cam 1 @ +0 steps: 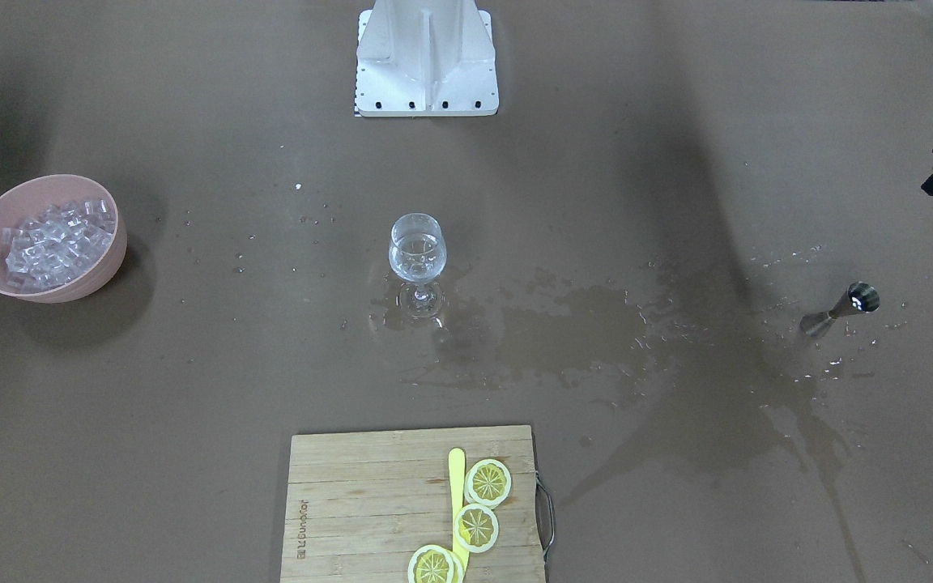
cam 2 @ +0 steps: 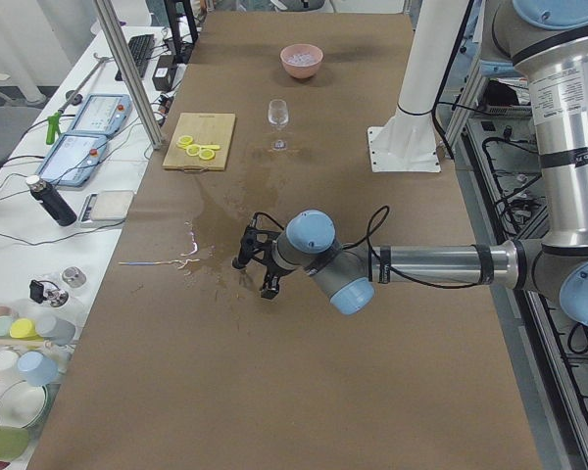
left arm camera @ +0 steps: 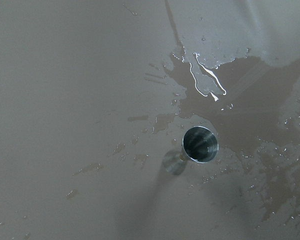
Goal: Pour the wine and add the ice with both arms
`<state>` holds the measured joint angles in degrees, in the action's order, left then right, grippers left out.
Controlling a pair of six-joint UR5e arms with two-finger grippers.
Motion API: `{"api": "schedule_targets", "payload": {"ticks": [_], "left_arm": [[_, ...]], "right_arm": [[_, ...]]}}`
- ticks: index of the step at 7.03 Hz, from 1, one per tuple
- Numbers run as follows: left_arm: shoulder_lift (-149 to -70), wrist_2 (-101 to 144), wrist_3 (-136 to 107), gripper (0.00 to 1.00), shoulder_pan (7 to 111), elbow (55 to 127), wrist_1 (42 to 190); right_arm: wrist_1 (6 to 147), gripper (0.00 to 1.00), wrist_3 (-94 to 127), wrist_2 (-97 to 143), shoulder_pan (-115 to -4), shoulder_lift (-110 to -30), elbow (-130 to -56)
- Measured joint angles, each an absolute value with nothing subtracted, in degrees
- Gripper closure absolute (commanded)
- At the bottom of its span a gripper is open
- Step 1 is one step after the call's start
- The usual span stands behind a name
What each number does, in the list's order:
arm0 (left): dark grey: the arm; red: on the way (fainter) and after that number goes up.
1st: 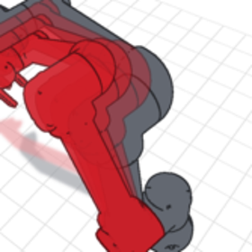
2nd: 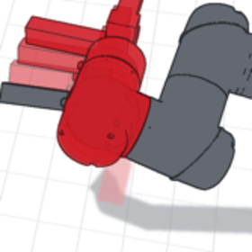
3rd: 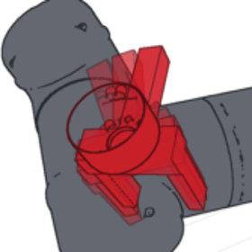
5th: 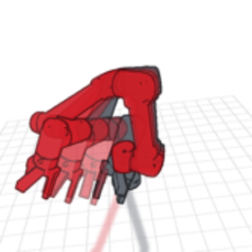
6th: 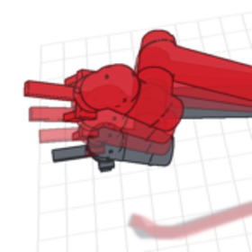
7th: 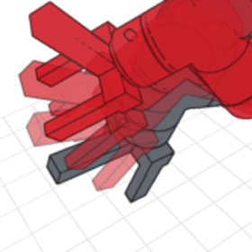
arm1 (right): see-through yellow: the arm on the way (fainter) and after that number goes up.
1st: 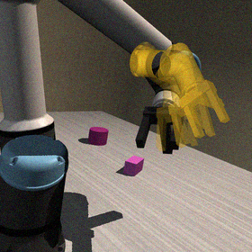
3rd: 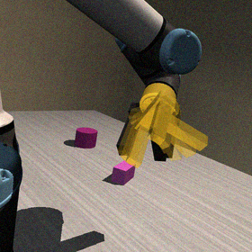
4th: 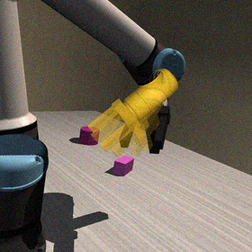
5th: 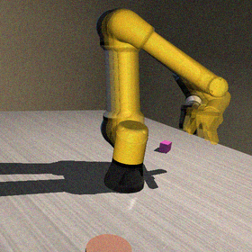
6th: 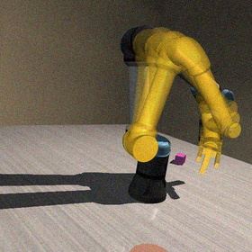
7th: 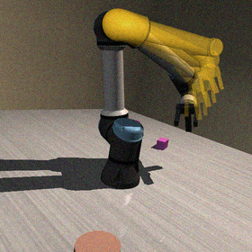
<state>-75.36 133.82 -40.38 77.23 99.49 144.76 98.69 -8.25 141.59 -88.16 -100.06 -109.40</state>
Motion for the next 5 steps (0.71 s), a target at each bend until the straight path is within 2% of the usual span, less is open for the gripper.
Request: {"api": "schedule_targets", "payload": {"ticks": [3, 5], "left_arm": [[-74.29, 124.17, -56.49, 0.02, 69.61, 99.25, 153.03], [-73.47, 117.34, -58.62, 0.02, 66.03, 99.23, 155.12]], "right_arm": [[93.39, 0.00, -8.13, 142.52, -88.15, -100.31, -108.87], [92.95, 0.00, -8.11, 143.54, -88.10, -100.27, -108.75]]}}
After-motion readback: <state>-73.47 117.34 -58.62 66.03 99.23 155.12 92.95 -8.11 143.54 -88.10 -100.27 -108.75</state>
